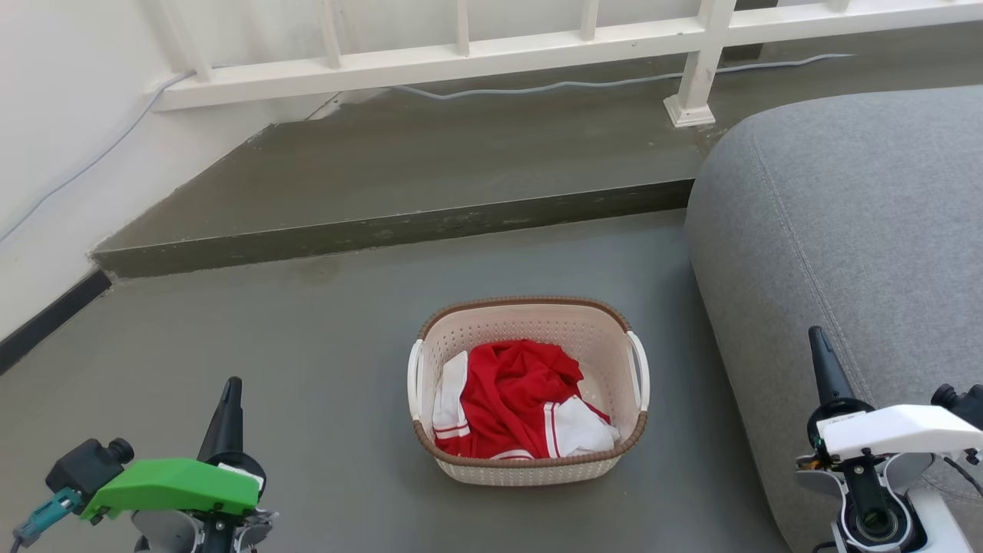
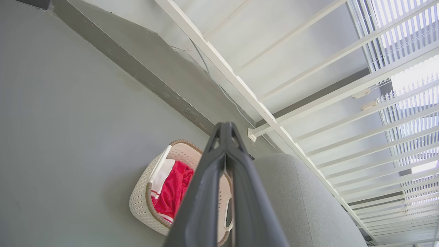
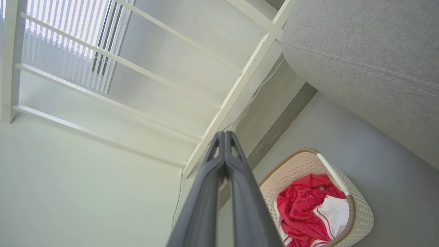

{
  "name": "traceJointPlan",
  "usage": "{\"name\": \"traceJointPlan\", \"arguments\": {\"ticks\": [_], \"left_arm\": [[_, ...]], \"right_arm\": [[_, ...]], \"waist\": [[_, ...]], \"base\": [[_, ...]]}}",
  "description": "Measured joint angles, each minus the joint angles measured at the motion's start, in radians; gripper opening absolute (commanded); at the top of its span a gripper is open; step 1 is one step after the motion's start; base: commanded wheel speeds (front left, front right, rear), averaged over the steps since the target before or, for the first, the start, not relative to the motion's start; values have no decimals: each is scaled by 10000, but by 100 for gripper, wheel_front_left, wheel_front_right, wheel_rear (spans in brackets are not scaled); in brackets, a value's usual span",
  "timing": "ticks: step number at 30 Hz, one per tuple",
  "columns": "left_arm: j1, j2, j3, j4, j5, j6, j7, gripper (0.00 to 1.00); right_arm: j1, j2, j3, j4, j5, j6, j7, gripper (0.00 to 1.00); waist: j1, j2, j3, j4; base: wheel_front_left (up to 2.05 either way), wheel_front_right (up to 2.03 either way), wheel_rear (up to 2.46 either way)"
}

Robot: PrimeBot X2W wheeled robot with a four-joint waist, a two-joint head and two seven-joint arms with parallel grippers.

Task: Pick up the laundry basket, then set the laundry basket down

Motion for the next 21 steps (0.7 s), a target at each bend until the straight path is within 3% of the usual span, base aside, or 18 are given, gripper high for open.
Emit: {"name": "traceJointPlan", "arguments": {"ticks": [21], "left_arm": [[-29,33,508,121,-2723,-92,694,0]], "right_arm": [[-196,-58,-359,92,2863,2,663,0]], "waist": [[0,0,-114,4]], "base": [[0,0,0]]}}
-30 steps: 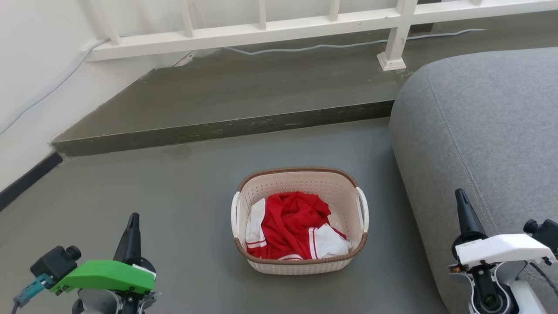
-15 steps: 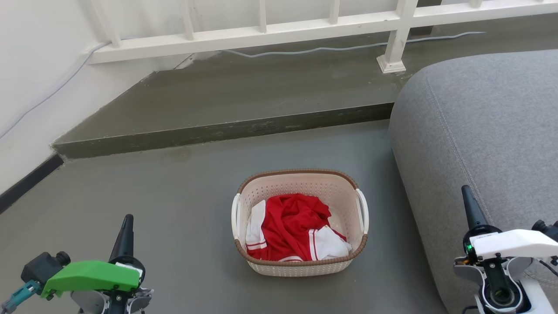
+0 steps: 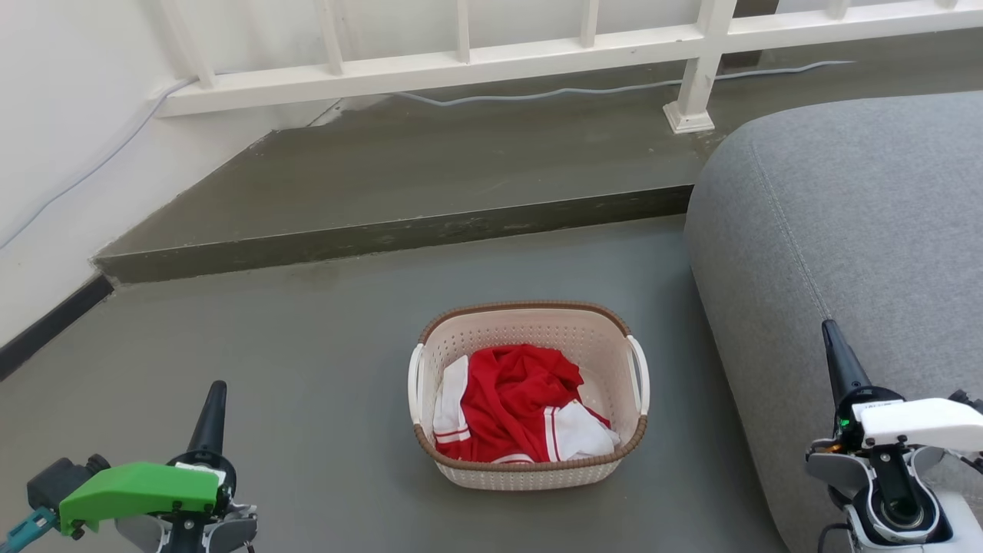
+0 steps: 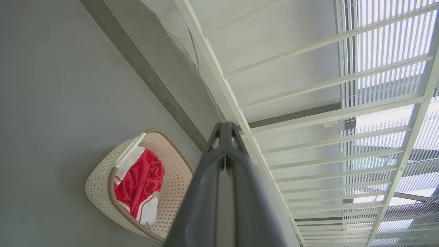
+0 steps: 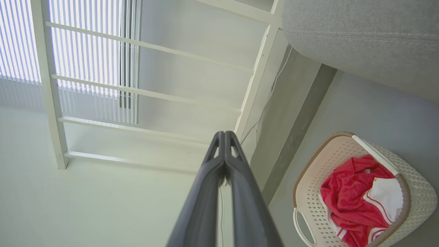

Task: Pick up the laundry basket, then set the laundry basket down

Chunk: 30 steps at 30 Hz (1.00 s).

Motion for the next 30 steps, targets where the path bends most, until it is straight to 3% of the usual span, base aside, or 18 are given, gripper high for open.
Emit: {"name": "traceJointPlan", "arguments": {"ticks": [21,30], "left_arm": [[-39,29,414,119,-2780,-127,640,0],[-65,33,439,125,-2917,-130,717,0]], "right_arm": [[-272,-52,-362,61,2798,2,631,0],[-273,-75,-416,92,3043,2,696,0]], "waist": [[0,0,-112,5],[0,0,-116,5]], "base": [[0,0,0],[0,0,0]]}}
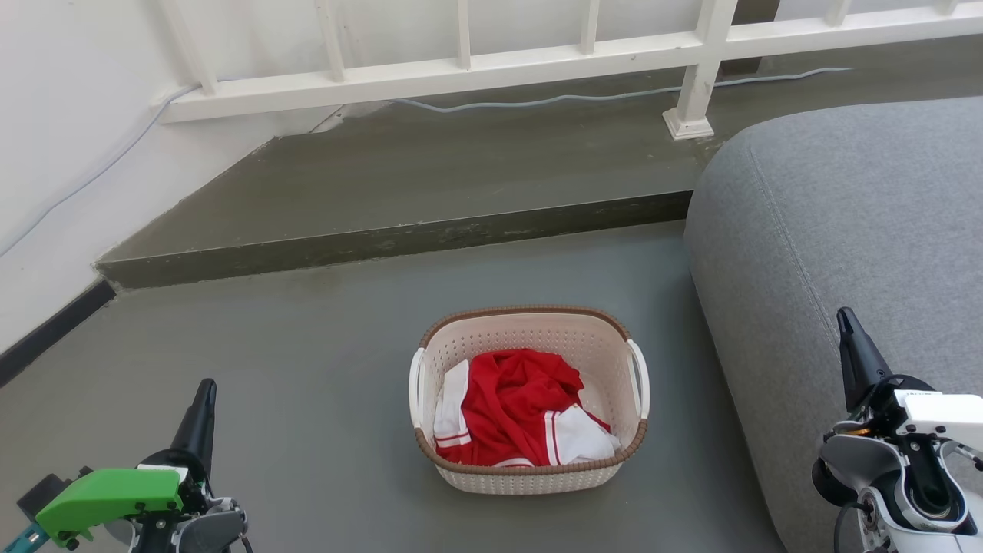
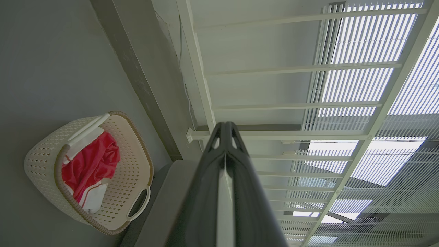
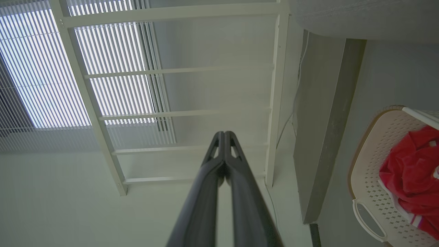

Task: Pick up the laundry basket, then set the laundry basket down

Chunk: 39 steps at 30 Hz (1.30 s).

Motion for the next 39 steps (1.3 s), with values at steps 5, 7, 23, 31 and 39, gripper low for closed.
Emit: {"name": "traceJointPlan", "arguments": {"ticks": [5,7,23,31,39], "left_arm": [[-2,0,2,0,0,0,0,0],[-2,0,4,0,0,0,0,0],[-6,0,17,0,0,0,0,0],[-37,0,23,0,0,0,2,0],[-45,0,33,0,0,0,8,0]], "right_arm": [[0,0,-6,13,0,2,0,0],[0,0,-8,15,0,2,0,0],[0,0,-29,50,0,2,0,0],[0,0,-36,63,0,2,2,0],[0,0,-42,67,0,2,2,0]], "waist": [[0,0,0,0],[0,0,0,0],[0,0,-1,-1],[0,0,-1,-1],[0,0,-1,-1]], "base": [[0,0,0],[0,0,0],[0,0,0],[0,0,0],[0,0,0]]}}
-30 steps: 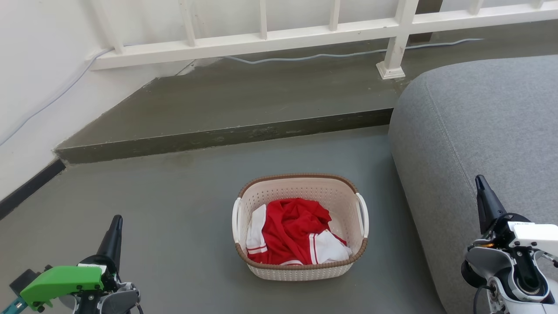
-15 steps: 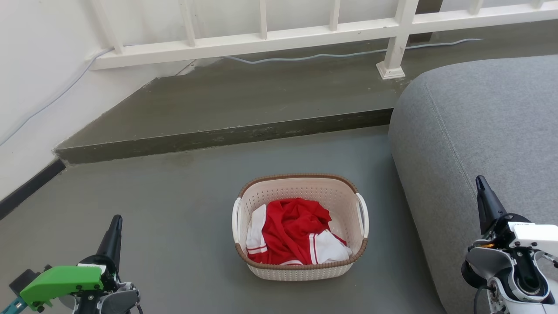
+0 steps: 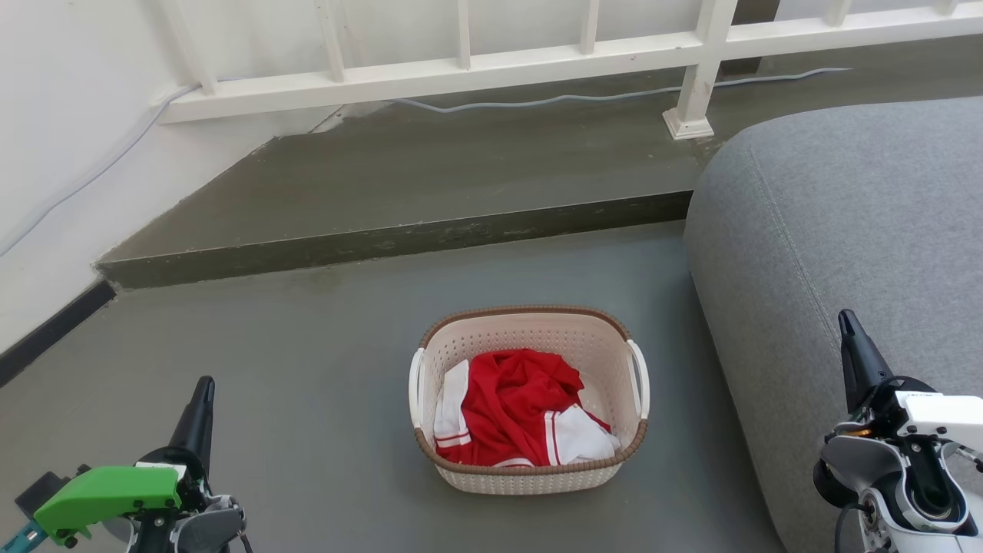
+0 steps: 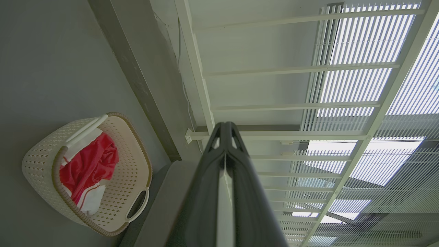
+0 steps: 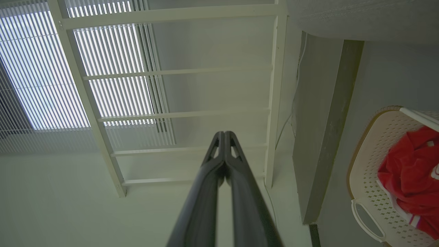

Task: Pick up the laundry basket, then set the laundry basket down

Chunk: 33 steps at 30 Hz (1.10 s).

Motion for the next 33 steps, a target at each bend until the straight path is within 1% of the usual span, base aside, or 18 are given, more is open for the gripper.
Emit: {"name": "traceJointPlan", "arguments": {"ticks": [33], "left_arm": [[-14,0,29,-2,0,0,2,0]], "right_arm": [[-2,4,-23,6,-2,2,12,0]], "waist": [[0,0,1,-1]], "base": [[0,0,0]]}}
